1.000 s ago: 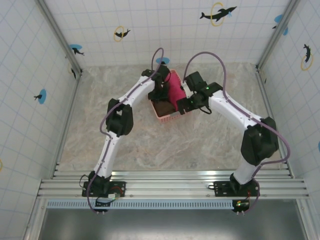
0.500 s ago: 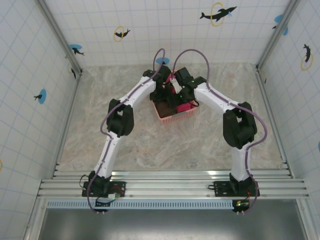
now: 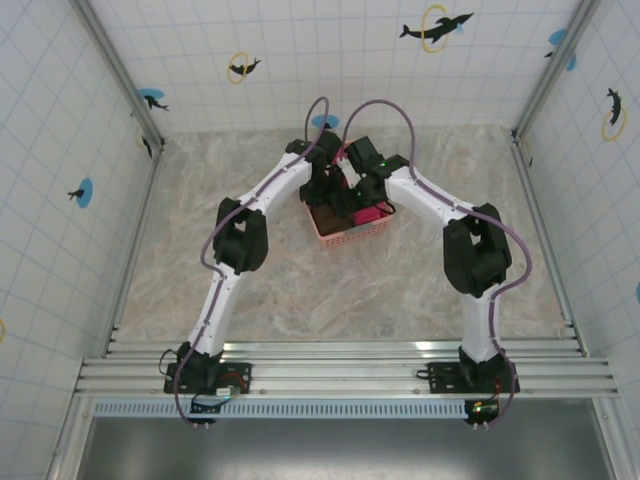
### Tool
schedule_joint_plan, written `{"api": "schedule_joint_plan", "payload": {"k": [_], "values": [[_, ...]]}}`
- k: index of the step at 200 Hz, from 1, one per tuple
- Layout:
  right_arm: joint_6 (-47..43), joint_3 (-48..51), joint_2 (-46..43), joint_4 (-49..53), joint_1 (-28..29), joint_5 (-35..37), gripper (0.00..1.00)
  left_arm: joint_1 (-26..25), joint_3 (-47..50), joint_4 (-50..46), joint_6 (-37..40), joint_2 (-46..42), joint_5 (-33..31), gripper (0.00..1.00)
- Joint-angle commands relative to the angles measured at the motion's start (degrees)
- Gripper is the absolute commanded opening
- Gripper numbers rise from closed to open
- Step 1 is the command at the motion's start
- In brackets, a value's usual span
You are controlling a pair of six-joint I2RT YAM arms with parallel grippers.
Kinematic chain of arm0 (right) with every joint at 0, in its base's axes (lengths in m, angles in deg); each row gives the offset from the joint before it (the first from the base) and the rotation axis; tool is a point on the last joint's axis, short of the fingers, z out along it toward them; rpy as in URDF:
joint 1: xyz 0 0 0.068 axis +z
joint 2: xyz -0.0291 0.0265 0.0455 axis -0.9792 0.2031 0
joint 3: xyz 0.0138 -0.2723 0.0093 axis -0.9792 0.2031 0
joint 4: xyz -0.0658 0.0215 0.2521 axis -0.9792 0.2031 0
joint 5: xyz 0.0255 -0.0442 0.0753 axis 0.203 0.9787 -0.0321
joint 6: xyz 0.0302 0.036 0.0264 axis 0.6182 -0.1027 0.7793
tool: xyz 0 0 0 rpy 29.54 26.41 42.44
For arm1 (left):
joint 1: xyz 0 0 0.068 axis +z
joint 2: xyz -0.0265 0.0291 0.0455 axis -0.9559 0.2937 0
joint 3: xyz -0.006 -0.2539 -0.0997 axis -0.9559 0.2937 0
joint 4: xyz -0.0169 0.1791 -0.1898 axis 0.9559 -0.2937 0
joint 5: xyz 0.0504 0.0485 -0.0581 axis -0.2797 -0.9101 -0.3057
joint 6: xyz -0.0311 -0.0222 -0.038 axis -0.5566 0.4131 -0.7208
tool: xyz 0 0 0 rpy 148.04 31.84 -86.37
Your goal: Roll up the long pants
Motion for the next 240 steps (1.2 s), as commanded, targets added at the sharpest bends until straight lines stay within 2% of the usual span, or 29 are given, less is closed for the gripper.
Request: {"api": "schedule_joint_plan", "payload": {"k": [1, 49, 66, 75, 103, 117, 127, 178, 221, 240], "values": [[0.74, 0.29, 5.33, 1.59, 2.36, 1.81, 0.99, -1.58, 2.12, -7.70, -2.84, 4.75, 7.93, 0.00], [4.64, 0.99, 10.19, 2.50, 4.86, 11.43, 0.99, -1.09, 2.27, -8.16, -3.23, 1.85, 8.78, 0.03], [6.55, 1.32, 11.49, 2.57, 5.24, 12.85, 0.99, -0.42, 2.36, -9.11, -3.47, 1.19, 9.28, 0.03], [7.37, 1.64, 11.93, 2.56, 5.46, 13.71, 0.99, 0.05, 2.36, -9.42, -3.44, 0.79, 9.60, 0.06], [8.89, 2.63, 12.26, 2.55, 5.93, 16.03, 0.99, 1.20, 2.36, -9.95, -2.45, -1.48, 10.31, 0.41], [9.38, 3.00, 12.21, 2.54, 5.96, 16.43, 0.99, 1.99, 2.36, -9.96, -1.65, -2.96, 11.02, 0.86], [9.54, 3.33, 12.03, 2.55, 6.00, 16.74, 0.99, 2.57, 2.32, -10.20, -1.03, -3.78, 11.80, 0.97], [10.70, 5.04, 11.48, 1.51, 5.38, 16.50, 0.99, 6.09, 2.20, -12.85, 2.34, -7.27, 15.27, 0.97], [11.42, 6.77, 10.62, 0.66, 4.99, 15.87, 0.99, 9.79, 1.71, -10.79, 2.80, -11.78, 17.87, 0.97], [11.43, 7.38, 10.20, 0.55, 5.06, 15.59, 0.99, 11.33, 1.75, -8.61, 2.28, -12.95, 17.86, 0.64]]}}
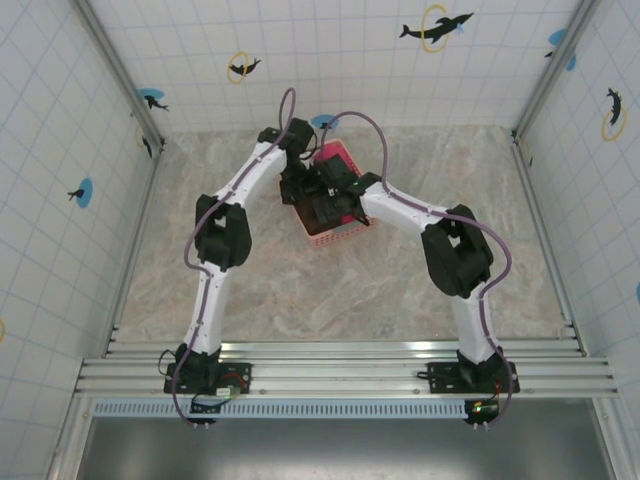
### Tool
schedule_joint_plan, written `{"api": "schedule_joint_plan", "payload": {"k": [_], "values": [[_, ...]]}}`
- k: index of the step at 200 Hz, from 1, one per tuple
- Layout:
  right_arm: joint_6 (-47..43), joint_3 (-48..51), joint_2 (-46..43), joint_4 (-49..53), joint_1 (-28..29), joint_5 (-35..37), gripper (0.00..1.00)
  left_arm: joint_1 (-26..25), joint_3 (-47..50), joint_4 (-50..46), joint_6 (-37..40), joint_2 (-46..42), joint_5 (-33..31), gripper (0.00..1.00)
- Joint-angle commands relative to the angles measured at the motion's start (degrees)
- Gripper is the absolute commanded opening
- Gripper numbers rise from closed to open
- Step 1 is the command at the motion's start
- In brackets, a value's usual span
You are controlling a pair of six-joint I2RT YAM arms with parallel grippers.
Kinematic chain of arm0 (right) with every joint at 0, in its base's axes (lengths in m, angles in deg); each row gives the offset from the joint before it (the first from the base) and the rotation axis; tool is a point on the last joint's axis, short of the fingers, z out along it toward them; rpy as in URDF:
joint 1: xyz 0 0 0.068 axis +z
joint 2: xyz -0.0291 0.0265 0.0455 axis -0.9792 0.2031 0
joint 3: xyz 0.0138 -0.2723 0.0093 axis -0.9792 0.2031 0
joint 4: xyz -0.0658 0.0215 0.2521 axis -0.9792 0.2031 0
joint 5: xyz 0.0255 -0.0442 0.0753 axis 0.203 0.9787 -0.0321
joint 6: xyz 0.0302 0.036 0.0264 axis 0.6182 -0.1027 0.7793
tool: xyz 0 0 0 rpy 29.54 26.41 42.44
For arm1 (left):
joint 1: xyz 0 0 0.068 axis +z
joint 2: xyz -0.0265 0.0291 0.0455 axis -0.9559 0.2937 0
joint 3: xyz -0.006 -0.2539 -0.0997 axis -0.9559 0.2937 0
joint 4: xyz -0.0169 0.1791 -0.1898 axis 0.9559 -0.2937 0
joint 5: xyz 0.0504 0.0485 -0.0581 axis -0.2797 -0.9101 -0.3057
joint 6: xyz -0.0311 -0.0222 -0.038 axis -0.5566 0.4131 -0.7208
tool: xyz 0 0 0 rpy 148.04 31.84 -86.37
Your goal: Roll up the long pants
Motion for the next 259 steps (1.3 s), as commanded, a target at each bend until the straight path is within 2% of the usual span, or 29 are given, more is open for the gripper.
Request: {"api": "schedule_joint_plan", "payload": {"k": [1, 7, 12, 24, 35, 40, 61, 77, 87, 96, 106, 118, 127, 148, 173, 193, 211, 223, 233, 248, 259], "values": [[2.53, 5.47, 6.19, 10.36, -1.66, 0.70, 0.99, 3.72, -0.42, -3.58, 0.44, -7.63, 3.58, 0.61], [2.48, 5.71, 5.96, 10.42, -1.59, 0.70, 0.99, 4.29, -0.38, -2.54, -0.10, -7.93, 3.81, 0.51], [2.45, 5.97, 5.72, 10.35, -1.57, 0.66, 0.99, 4.67, -0.30, -1.67, -0.47, -8.12, 4.16, 0.49], [2.13, 6.46, 5.25, 10.34, -1.48, 0.53, 0.99, 5.55, -0.59, -0.32, -1.41, -8.56, 4.22, 0.53], [1.90, 6.95, 4.87, 10.43, -1.50, 0.42, 0.99, 6.20, -0.62, 1.11, -1.68, -9.38, 3.72, 0.65], [1.68, 7.21, 4.66, 10.43, -1.48, 0.48, 0.99, 6.39, -0.63, 1.56, -1.70, -9.81, 3.27, 0.67], [1.01, 8.11, 3.69, 10.52, -1.57, 0.35, 0.99, 7.62, -0.53, 3.64, -1.72, -11.70, 2.35, 0.66], [0.55, 8.53, 2.82, 10.30, -1.68, -0.28, 0.99, 8.55, -0.26, 3.66, -1.14, -13.23, 0.52, 0.56], [0.15, 8.56, 2.04, 9.89, -1.72, -0.72, 0.99, 9.31, 0.72, 3.53, -0.03, -14.63, -0.92, 0.55], [-0.19, 8.41, 0.98, 9.66, -1.67, -1.14, 0.99, 9.81, 2.59, 4.04, 2.17, -16.38, -2.23, 0.58], [-0.64, 8.21, -0.56, 9.04, -1.66, -1.65, 0.99, 9.96, 5.35, 4.42, 5.77, -18.93, -4.52, 0.72], [-1.36, 6.93, -3.14, 9.35, -1.74, -1.63, 0.99, 9.92, 10.29, 4.56, 10.98, -23.48, -9.68, 0.86], [-2.36, 5.82, -5.80, 9.40, -1.74, -2.12, 0.99, 9.89, 17.14, 8.14, 14.58, -28.89, -13.62, 0.97], [-4.90, -0.27, -11.18, 12.36, -1.92, -1.37, 0.99, 11.83, 34.85, 19.59, 20.79, -43.92, -17.56, 0.97], [-7.42, -8.88, -16.04, 17.57, -2.50, 1.81, 0.99, 15.11, 46.70, 22.40, 26.18, -56.22, -23.47, 0.97], [-7.30, -9.61, -20.99, 18.37, -5.10, 4.98, 0.99, 15.97, 58.12, 29.23, 31.51, -63.65, -29.42, 0.97], [-6.13, -3.82, -26.62, 16.89, -8.29, 13.65, 0.99, 15.98, 71.05, 40.21, 35.23, -69.11, -33.19, 0.98], [-7.25, 5.49, -31.90, 11.33, -10.62, 16.99, 0.99, 15.98, 78.58, 46.77, 36.76, -72.39, -33.17, 0.98], [-10.50, 16.33, -38.26, 2.38, -12.21, 16.35, 0.99, 15.98, 83.47, 50.17, 36.74, -74.99, -34.62, 0.98], [-23.11, 34.44, -46.30, -18.90, -11.83, 24.06, 0.99, 15.99, 89.27, 54.51, 35.80, -77.99, -38.88, 0.97], [-29.22, 45.69, -50.35, -27.67, -12.89, 24.52, 0.99, 16.04, 92.84, 58.58, 35.88, -78.70, -40.08, 0.97]]}}
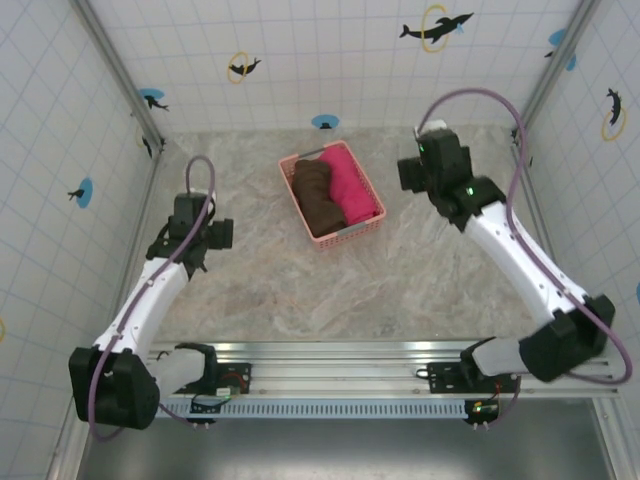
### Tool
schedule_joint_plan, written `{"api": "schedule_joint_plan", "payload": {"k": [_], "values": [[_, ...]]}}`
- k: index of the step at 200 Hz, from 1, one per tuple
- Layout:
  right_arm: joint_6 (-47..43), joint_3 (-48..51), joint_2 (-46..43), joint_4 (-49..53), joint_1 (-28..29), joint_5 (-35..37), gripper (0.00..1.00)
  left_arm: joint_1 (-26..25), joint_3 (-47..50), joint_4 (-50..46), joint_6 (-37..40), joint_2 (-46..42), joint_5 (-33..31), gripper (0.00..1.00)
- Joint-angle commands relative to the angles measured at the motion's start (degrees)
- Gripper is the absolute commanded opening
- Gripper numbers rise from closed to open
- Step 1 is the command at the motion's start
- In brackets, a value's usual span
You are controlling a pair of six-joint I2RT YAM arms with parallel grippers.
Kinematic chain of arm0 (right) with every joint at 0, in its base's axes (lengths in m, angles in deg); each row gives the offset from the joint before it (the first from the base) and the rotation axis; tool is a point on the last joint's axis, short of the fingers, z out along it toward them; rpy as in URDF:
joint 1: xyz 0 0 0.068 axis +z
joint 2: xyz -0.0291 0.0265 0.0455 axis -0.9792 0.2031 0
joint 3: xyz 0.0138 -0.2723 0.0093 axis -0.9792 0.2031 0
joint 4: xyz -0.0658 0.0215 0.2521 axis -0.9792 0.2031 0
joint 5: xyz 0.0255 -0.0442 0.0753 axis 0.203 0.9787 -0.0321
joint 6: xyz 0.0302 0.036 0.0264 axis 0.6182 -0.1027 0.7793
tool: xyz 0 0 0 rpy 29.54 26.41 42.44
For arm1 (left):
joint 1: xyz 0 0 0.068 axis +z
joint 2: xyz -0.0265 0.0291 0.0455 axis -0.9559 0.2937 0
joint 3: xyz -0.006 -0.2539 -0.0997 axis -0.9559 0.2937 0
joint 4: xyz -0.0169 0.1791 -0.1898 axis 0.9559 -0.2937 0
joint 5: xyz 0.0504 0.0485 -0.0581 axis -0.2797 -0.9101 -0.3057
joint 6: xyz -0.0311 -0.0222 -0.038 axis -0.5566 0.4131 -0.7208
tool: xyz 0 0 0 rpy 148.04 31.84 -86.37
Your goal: Roll up the long pants
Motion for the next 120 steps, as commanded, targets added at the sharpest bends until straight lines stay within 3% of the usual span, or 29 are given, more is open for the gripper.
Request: {"api": "schedule_joint_plan", "payload": {"k": [1, 22, 47, 69, 88, 120], "values": [[-15.72, 20.58, -4.67, -22.74, -0.29, 7.75, 0.99, -0.08, 5.61, 14.44, 2.78, -3.74, -6.93, 0.98], [-8.05, 33.81, -12.14, -32.07, -5.18, 5.38, 0.99, -0.11, 11.61, 25.57, 6.18, -2.23, -2.98, 0.98], [-5.89, 47.99, -17.74, -45.75, -7.44, 1.46, 0.99, -0.11, 14.72, 36.25, 5.53, 4.52, -0.44, 0.97], [-5.05, 53.78, -19.42, -49.28, -8.80, 0.99, 0.99, -0.09, 15.62, 46.21, 5.80, 12.57, 2.22, 0.97], [-3.73, 58.48, -19.44, -57.67, -10.52, 0.88, 0.99, -0.20, 13.31, 45.89, 4.46, 17.04, -0.59, 0.97], [-6.90, 58.16, -11.76, -65.91, -13.39, -8.84, 0.99, -1.28, 12.79, 51.63, 9.97, 20.12, -0.36, 0.97]]}}
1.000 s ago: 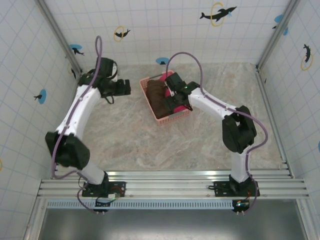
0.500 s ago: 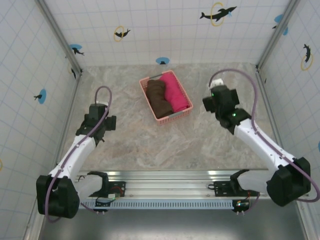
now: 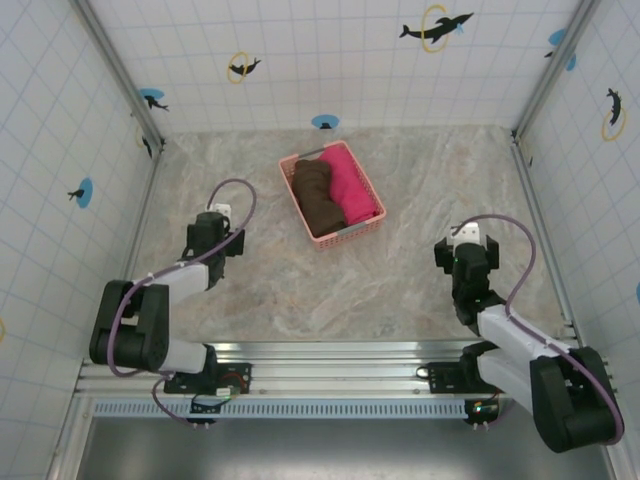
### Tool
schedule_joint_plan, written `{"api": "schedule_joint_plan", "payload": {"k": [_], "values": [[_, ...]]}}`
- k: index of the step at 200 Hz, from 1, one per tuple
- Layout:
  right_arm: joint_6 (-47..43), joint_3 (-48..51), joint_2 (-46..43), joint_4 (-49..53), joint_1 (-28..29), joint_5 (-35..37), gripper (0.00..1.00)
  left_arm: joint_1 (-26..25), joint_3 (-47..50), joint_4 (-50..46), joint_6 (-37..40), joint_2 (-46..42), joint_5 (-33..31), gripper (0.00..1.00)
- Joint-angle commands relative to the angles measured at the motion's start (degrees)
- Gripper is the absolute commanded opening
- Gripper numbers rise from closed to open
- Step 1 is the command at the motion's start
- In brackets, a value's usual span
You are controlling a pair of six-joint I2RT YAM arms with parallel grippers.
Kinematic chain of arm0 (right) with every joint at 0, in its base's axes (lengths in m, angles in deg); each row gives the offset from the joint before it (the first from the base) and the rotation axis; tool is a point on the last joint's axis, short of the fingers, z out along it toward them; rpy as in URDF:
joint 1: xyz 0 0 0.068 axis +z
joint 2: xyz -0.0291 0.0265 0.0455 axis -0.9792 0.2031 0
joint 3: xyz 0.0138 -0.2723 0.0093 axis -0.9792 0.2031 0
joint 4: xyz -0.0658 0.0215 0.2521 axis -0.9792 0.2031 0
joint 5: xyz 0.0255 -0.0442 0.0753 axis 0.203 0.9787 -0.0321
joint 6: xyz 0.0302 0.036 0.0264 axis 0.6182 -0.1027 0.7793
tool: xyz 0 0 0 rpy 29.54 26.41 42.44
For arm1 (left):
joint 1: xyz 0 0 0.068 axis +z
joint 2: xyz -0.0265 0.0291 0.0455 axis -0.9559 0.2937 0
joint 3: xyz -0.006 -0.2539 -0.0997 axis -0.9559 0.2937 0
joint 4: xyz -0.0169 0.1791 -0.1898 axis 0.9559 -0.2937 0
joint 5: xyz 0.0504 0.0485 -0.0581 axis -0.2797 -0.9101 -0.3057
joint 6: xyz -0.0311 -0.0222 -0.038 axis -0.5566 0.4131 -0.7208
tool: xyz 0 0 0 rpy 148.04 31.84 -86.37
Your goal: Roll up the long pants
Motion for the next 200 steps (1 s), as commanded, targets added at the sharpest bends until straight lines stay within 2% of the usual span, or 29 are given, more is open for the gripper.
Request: {"api": "schedule_joint_plan", "payload": {"k": [1, 12, 31, 43, 67, 76, 82, 91, 104, 112, 159, 200], "values": [[-1.75, -0.25, 4.16, -13.48, -0.69, -7.18, 0.99, -1.09, -0.98, 10.87, 4.76, 1.32, -0.25, 0.97], [-3.51, -1.01, 6.68, -15.49, -0.75, -8.76, 0.99, -1.28, -0.04, 14.61, 4.78, 3.09, -2.57, 0.98], [-5.62, -3.08, 12.22, -18.94, -1.29, -12.76, 0.99, -4.32, 0.27, 16.26, 8.44, 4.01, -2.36, 0.97], [-5.93, -4.72, 16.07, -20.73, -1.62, -16.18, 0.99, -4.51, 3.21, 21.30, 8.63, 3.45, -2.26, 0.98], [-5.90, -5.29, 26.51, -29.74, -2.05, -17.23, 0.99, -3.85, 6.28, 26.56, 8.95, 3.79, 1.64, 0.98], [-5.14, -5.80, 30.51, -34.89, -2.65, -17.32, 0.99, -3.62, 8.66, 35.30, 8.61, 6.61, 0.46, 0.98], [-4.78, -6.99, 29.52, -30.54, -3.27, -18.18, 0.99, -3.66, 8.57, 36.50, 8.97, 7.47, 0.41, 0.98], [-4.87, -9.35, 26.96, -21.84, -3.87, -20.05, 0.99, -3.76, 7.51, 29.32, 8.48, 5.17, 0.81, 0.98], [-3.80, -9.50, 29.30, -25.91, -5.20, -22.71, 0.99, -3.79, 8.09, 32.97, 8.94, 6.26, 0.40, 0.98], [-3.69, -10.42, 28.40, -22.04, -5.48, -23.21, 0.99, -3.71, 7.79, 30.70, 8.69, 5.41, 0.59, 0.98], [-2.04, -12.11, 28.15, -18.42, -5.53, -18.89, 0.99, -3.82, 7.89, 31.05, 8.81, 5.51, 0.75, 0.97], [-2.00, -12.09, 28.23, -18.79, -5.44, -18.73, 0.99, -3.80, 7.71, 30.80, 8.79, 5.41, 0.83, 0.98]]}}
